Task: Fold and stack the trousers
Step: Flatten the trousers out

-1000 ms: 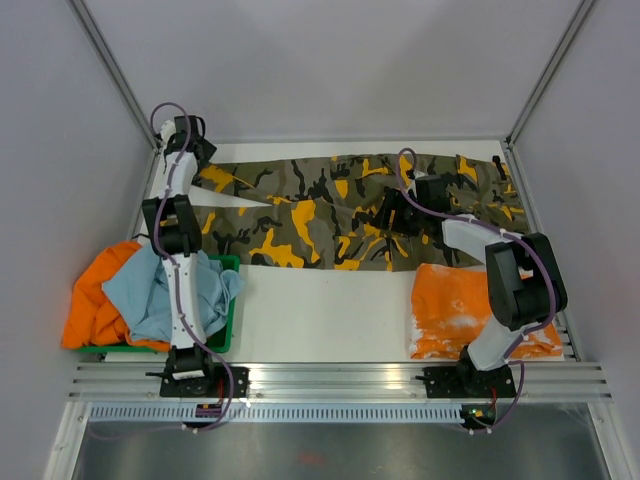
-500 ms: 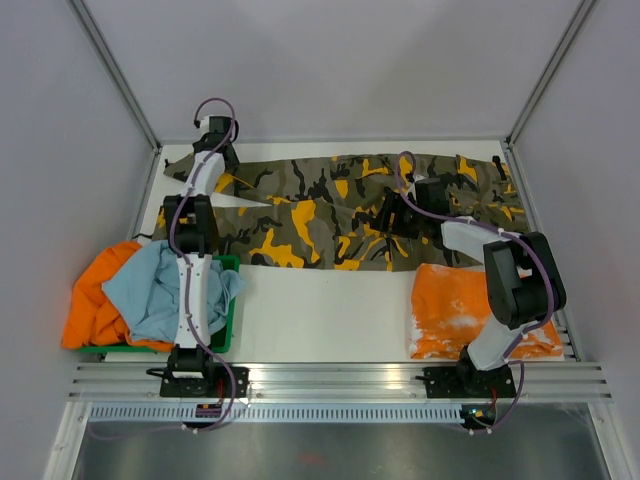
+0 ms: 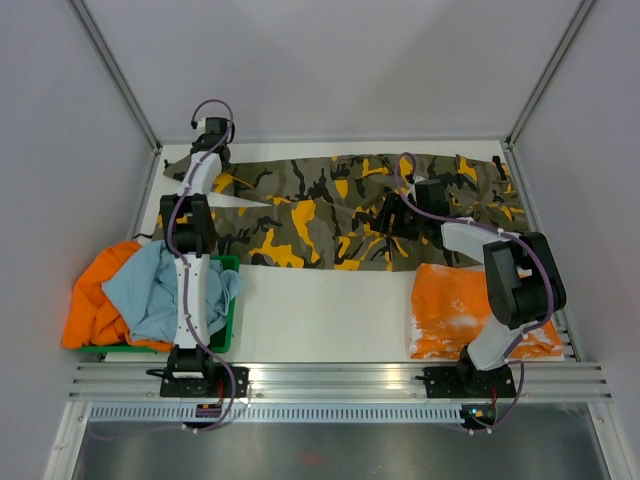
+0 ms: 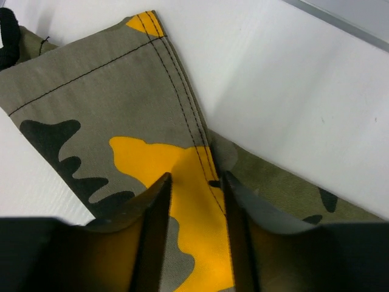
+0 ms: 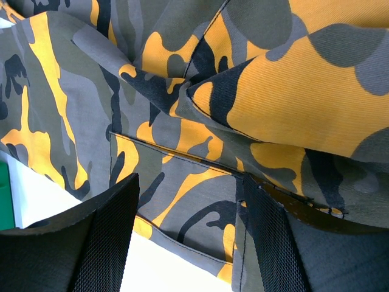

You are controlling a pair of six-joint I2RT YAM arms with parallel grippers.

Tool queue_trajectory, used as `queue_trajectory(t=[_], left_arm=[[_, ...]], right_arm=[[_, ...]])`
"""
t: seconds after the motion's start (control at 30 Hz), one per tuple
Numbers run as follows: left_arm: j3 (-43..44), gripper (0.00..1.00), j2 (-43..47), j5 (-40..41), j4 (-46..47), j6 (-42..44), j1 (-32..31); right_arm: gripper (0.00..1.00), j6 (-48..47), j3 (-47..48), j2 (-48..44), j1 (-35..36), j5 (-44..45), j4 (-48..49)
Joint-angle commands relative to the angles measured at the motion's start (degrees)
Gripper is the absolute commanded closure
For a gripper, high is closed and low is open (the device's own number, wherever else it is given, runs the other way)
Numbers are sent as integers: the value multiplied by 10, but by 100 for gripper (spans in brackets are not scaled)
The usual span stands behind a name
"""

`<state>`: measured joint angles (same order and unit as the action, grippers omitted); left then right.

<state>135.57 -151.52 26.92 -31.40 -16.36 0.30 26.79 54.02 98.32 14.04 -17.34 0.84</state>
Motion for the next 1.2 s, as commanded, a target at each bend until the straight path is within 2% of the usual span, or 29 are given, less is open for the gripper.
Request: queue_trajectory(t=[0.0,0.13,0.2,0.3,0.47,0.6,0.77,1.0,1.17], left_arm=[[-7,58,25,7,-24,30,5],[-7,70,24,-4,-21,35,5],[-9,85,25,-3,-22,34,5],[-16,98,29,0,-24,19,5],[-87,98,97,-34,4,-65,31],[-227,98,189,-106,84,-133,66],[-352,98,292,-157,174,-172,72],[-505,98,383,-111,211,-237,81],[-600,97,436,-91,202,-296,86]], right_arm=[[24,-2,-2,-4,2,-11,28],[24,-2,-4,-7,2,-10,28],[24,-2,-5,-8,2,-8,28],[24,-2,-7,-9,2,-8,28],[24,-2,-13,-18,2,-7,28],[24,-3,-20,-21,2,-7,30],[24,5,-33,-18,2,-16,51],[24,0,-35,-16,2,-16,43],[24,-5,-38,-16,2,-18,36]])
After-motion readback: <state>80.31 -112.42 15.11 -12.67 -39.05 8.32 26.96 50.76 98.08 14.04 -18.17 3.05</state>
